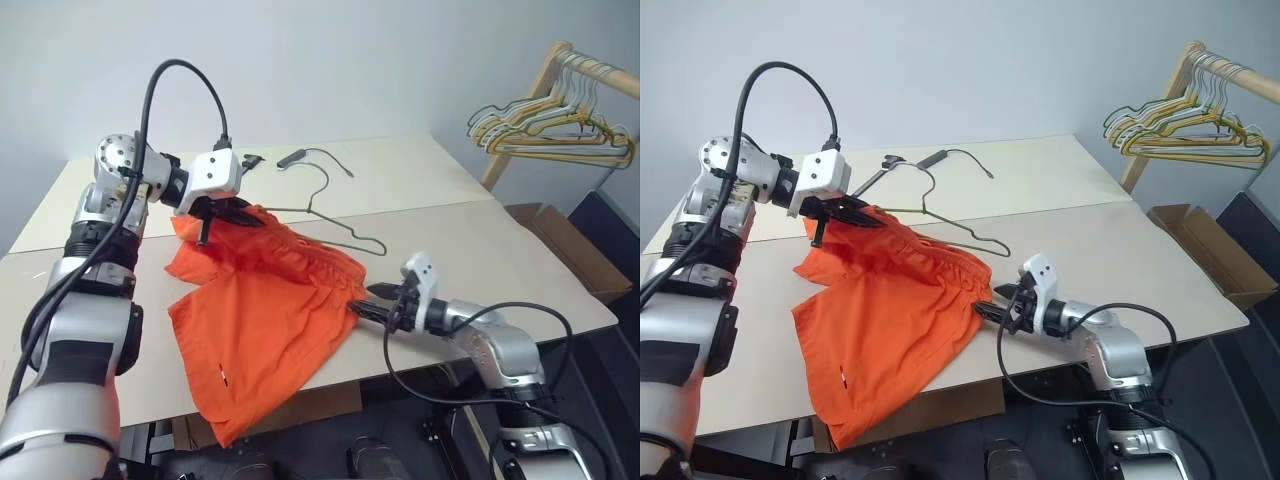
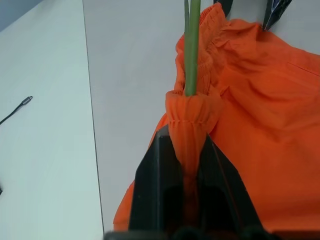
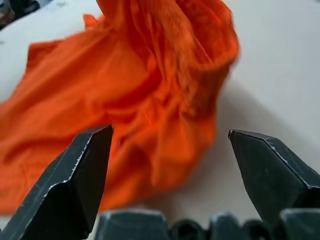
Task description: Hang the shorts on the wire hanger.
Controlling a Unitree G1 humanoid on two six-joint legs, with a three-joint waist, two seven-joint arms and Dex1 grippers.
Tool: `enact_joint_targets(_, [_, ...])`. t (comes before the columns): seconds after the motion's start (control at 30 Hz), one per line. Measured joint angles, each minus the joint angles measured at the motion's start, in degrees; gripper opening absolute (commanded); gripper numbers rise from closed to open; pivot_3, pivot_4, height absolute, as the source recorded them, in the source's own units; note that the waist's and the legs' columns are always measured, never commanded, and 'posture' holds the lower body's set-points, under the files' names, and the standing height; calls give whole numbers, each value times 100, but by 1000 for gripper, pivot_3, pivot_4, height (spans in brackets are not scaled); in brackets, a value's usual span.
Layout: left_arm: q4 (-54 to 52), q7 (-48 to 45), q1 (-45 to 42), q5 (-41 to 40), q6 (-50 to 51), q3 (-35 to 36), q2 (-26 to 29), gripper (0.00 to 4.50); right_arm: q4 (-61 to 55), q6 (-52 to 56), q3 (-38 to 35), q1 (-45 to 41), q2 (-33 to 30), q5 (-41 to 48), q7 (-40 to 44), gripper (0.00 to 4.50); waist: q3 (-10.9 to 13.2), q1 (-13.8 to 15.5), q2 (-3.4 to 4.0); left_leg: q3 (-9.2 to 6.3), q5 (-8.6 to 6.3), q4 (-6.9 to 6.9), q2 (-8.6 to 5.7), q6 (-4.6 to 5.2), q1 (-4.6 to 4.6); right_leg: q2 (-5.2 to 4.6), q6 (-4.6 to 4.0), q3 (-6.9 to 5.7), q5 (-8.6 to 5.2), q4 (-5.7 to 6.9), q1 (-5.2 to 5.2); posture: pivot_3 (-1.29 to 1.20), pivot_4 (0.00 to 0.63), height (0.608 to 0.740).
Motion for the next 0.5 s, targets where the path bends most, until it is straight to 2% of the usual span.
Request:
enact_joint_targets(0.3, [-88, 14, 47, -12, 22, 92, 6, 0, 377, 151, 0, -138, 86, -4, -237, 131, 0, 16, 0, -2, 0, 1, 0, 0, -2, -1, 1, -3, 1, 2, -1, -59, 0, 740])
enact_joint_targets(0.5, [-149, -263, 67, -342, 17, -18, 296, 0, 589, 174, -4, -339, -51, -4, -203, 29, 0, -44, 0, -2, 0, 1, 0, 0, -2, -1, 1, -2, 1, 1, -2, -54, 0, 740])
